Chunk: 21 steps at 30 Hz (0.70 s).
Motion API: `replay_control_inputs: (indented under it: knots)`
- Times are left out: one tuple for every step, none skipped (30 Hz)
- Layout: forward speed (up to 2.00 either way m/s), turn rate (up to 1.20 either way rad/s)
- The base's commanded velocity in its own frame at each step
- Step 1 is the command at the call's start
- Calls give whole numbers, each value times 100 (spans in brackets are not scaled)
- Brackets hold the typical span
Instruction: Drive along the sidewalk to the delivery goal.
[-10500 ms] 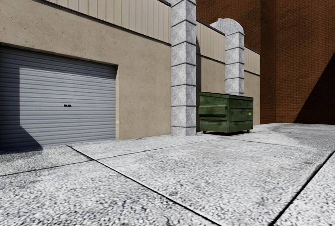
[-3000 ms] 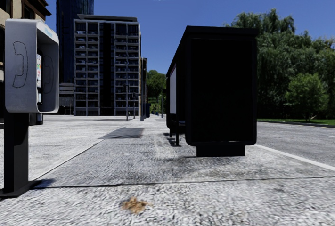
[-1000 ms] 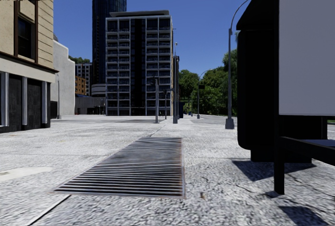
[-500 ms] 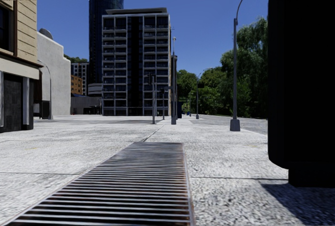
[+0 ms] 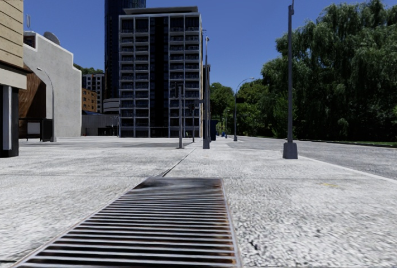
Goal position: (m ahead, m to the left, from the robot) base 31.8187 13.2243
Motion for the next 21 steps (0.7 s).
replay_control_inputs:
  knots:
    - [200,0]
    - [200,0]
    - [200,0]
    - [200,0]
    - [200,0]
    - [200,0]
    - [200,0]
    - [200,1]
    - [200,1]
    - [200,13]
    - [200,23]
    - [200,34]
    - [200,34]
    - [200,37]
    - [200,38]
    - [200,39]
    - [200,40]
    - [200,40]
    - [200,40]
    - [200,41]
    - [200,45]
